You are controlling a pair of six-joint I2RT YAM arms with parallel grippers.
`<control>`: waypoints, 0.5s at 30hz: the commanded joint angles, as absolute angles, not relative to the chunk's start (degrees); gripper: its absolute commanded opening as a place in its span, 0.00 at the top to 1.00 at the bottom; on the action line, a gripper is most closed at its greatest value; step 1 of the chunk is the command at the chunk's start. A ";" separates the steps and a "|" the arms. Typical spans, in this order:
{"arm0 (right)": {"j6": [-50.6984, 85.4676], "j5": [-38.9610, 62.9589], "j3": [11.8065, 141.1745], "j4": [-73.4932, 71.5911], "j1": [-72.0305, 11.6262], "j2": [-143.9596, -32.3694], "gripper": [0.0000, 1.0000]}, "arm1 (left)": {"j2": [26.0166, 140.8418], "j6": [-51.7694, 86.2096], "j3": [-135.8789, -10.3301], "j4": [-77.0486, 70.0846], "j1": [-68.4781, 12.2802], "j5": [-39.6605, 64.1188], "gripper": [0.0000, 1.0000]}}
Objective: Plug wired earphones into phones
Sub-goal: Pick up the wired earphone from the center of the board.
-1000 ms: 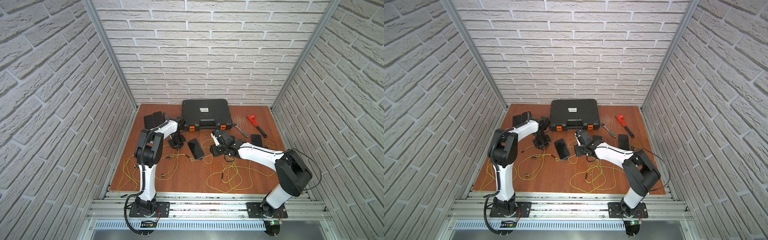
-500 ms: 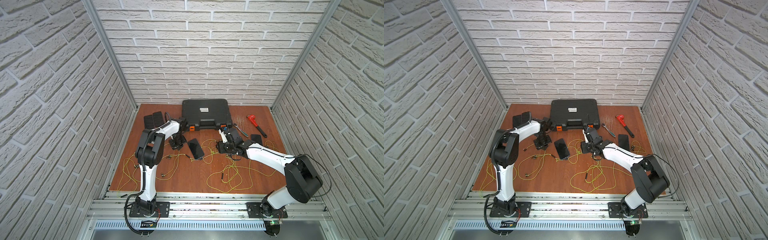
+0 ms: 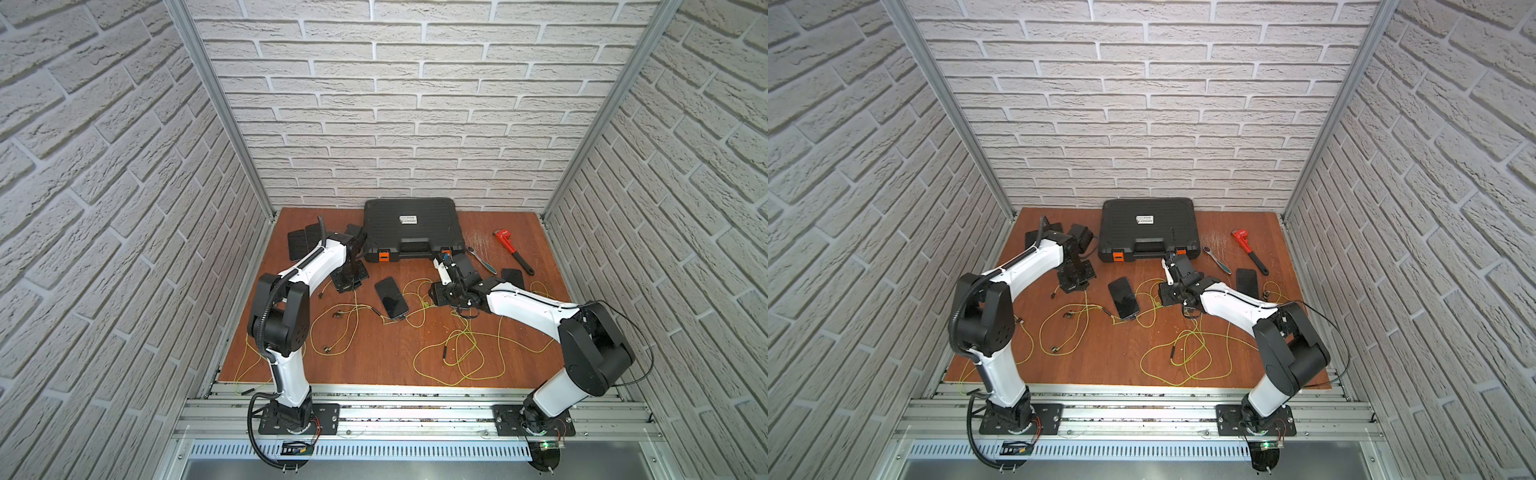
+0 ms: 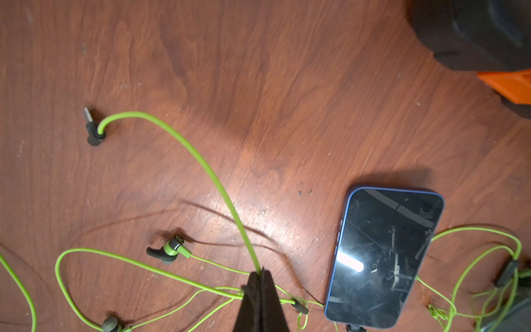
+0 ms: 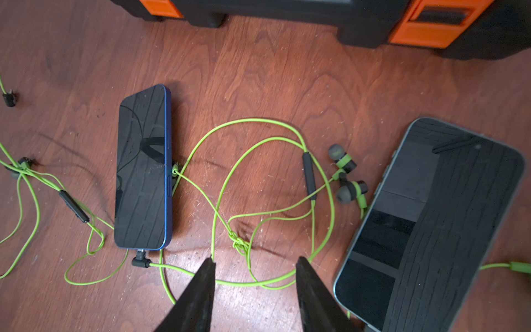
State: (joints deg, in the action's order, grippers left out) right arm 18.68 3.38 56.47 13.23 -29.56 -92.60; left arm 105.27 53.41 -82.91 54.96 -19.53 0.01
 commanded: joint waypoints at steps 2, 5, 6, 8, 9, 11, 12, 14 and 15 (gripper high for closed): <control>18.83 17.68 58.52 8.99 -29.53 -93.72 0.52 | 99.92 48.90 -82.35 51.04 -18.92 3.26 1.00; 20.60 23.95 60.12 7.57 -29.47 -94.64 0.50 | 95.96 43.59 -82.61 47.93 -19.15 6.29 1.00; 20.89 24.68 60.80 7.88 -29.40 -94.82 0.49 | 95.00 42.16 -82.82 47.42 -19.16 7.22 1.00; 21.80 26.29 62.23 8.16 -28.88 -95.14 0.47 | 93.46 38.73 -83.87 47.32 -19.25 10.04 1.00; 22.35 27.19 62.82 8.07 -28.47 -95.39 0.46 | 93.05 37.36 -84.23 47.21 -19.26 11.54 1.00; 24.38 29.83 64.24 7.48 -27.55 -96.18 0.44 | 91.95 35.23 -84.51 46.00 -19.16 16.01 1.00; 25.27 31.10 64.95 7.16 -27.11 -96.68 0.43 | 91.43 34.22 -84.40 45.17 -19.17 18.58 1.00; 27.96 31.68 66.06 6.49 -26.27 -97.41 0.42 | 90.57 33.15 -83.82 43.07 -19.23 23.27 1.00; 29.10 31.53 66.31 5.97 -25.87 -97.55 0.41 | 90.26 32.80 -83.61 42.52 -19.25 24.53 1.00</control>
State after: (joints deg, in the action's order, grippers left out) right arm 24.88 28.05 64.77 9.15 -27.07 -96.99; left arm 91.46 37.10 -83.59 46.22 -19.18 16.34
